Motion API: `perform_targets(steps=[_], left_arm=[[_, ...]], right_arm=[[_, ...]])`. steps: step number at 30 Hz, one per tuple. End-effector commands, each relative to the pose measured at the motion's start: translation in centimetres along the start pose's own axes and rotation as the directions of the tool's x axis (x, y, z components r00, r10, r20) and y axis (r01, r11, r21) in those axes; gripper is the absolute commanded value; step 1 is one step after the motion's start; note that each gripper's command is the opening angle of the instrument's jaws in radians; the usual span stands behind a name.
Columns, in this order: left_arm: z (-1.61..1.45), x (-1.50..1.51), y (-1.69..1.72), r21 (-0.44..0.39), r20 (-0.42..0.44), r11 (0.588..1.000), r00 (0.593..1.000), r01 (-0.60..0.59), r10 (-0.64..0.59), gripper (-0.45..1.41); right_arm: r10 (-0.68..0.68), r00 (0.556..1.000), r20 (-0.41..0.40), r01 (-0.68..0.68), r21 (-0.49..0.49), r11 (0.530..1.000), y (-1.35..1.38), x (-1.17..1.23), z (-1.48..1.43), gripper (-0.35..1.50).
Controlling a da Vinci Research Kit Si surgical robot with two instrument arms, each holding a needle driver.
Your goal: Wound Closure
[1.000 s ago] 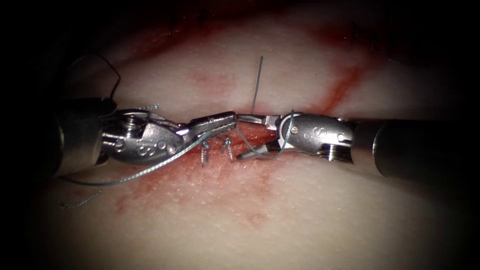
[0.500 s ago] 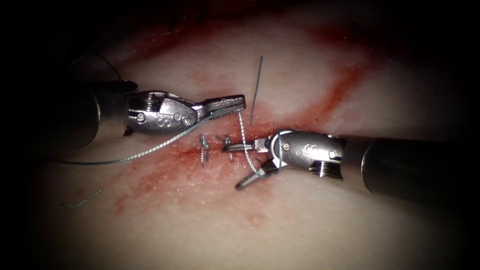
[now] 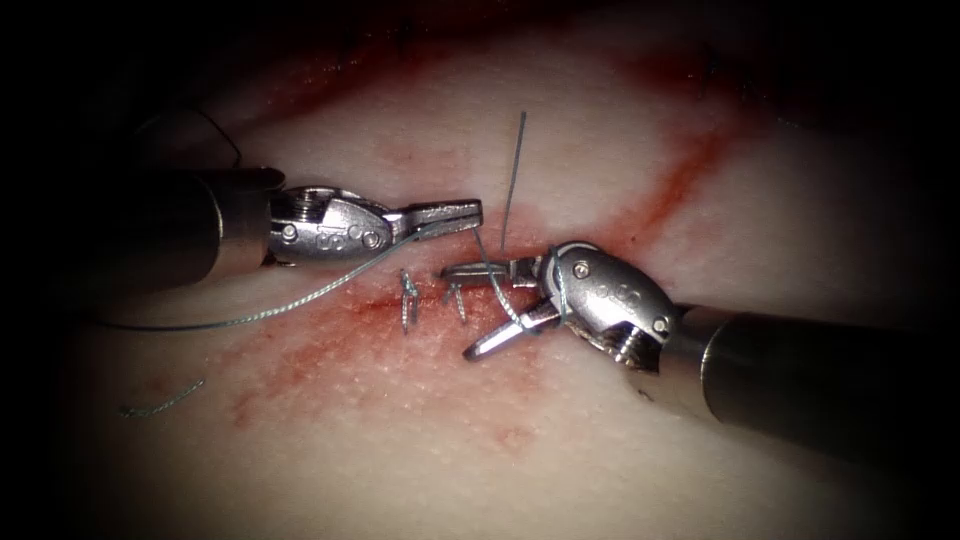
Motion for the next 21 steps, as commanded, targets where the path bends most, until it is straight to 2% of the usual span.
perform_targets(steps=[1, 7, 13, 16, 21], left_arm=[[0.07, -0.06, 0.03, 0.001, 0.0, 1.0, 1.0, 0.0, 0.0, -0.45], [0.06, -0.11, 0.13, 0.007, 0.01, 1.0, 1.0, 0.0, 0.0, -0.45], [-0.03, -0.13, 0.32, 0.009, 0.017, 1.0, 1.0, 0.002, -0.003, -0.45], [-0.05, -0.1, 0.5, 0.012, 0.021, 1.0, 1.0, -0.008, 0.007, -0.45], [0.03, 0.01, 0.64, 0.021, 0.025, 1.0, 1.0, -0.01, 0.009, -0.45]], right_arm=[[0.01, 0.999, -0.031, -0.01, 0.005, 1.0, 0.0, -0.04, 0.12, 0.83], [0.031, 0.993, -0.117, -0.036, -0.043, 0.998, 0.06, 0.03, 0.04, 0.83], [0.032, 0.993, -0.115, -0.045, -0.114, 0.992, 0.16, 0.07, -0.1, 0.83], [0.022, 0.991, -0.135, -0.05, -0.206, 0.977, 0.26, 0.08, -0.2, 0.83], [0.019, 0.991, -0.134, -0.059, -0.301, 0.952, 0.33, 0.05, -0.25, 0.83]])
